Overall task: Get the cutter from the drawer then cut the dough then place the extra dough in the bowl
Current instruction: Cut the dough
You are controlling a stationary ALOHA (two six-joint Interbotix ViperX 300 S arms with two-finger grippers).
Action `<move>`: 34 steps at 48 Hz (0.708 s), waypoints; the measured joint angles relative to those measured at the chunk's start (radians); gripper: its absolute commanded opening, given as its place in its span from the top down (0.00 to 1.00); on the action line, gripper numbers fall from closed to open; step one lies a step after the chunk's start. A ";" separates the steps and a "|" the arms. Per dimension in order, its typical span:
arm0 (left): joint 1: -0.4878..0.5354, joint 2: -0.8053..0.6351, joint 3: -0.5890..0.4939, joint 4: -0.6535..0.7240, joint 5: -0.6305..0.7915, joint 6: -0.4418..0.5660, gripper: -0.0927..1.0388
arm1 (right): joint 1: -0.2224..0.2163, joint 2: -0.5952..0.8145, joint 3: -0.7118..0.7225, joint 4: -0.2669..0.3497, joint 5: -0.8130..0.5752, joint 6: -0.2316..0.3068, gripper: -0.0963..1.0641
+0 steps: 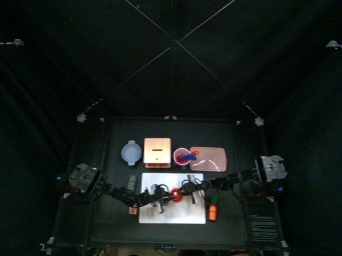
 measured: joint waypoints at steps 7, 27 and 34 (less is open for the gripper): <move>0.035 -0.035 0.012 0.021 0.015 0.054 0.37 | 0.015 -0.026 -0.005 0.000 0.034 -0.002 0.46; 0.060 -0.055 0.015 0.032 0.025 0.077 0.16 | 0.037 -0.015 -0.014 0.009 0.060 0.003 0.45; 0.066 -0.067 0.015 0.037 0.026 0.084 0.16 | 0.046 -0.005 -0.014 0.023 0.060 0.005 0.45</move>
